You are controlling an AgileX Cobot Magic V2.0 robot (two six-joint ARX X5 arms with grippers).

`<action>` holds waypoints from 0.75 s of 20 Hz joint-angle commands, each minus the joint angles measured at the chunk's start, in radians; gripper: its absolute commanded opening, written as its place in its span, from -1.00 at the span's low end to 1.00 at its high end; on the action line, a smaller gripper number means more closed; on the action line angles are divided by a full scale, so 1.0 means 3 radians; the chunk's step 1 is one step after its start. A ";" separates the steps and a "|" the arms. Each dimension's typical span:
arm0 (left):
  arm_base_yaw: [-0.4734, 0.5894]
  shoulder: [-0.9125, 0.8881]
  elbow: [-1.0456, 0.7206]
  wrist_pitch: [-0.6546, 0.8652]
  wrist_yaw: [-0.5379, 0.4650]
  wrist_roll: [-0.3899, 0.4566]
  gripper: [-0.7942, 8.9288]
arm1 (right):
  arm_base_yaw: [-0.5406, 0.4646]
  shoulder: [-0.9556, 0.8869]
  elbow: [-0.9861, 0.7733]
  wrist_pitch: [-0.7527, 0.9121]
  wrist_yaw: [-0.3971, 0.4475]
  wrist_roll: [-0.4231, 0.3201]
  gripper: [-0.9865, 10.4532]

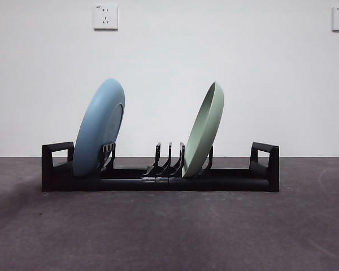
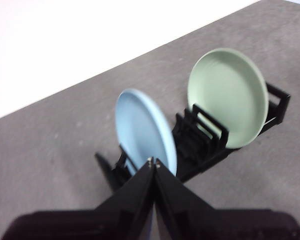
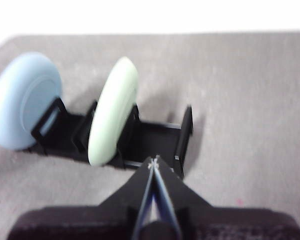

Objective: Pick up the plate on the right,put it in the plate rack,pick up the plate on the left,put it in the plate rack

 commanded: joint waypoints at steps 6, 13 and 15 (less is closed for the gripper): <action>0.0108 -0.1375 -0.1237 0.0130 -0.0179 -0.0478 -0.85 | 0.0008 -0.0844 -0.0991 0.0324 0.0195 0.0196 -0.85; 0.0108 -0.1556 -0.1296 0.0039 -0.0267 -0.0482 -0.85 | 0.0008 -0.0832 -0.1015 0.0305 0.0181 0.0420 -0.83; 0.0108 -0.1551 -0.1296 -0.0032 -0.0268 -0.0482 -0.85 | 0.0008 -0.0830 -0.1015 0.0298 0.0182 0.0418 -0.83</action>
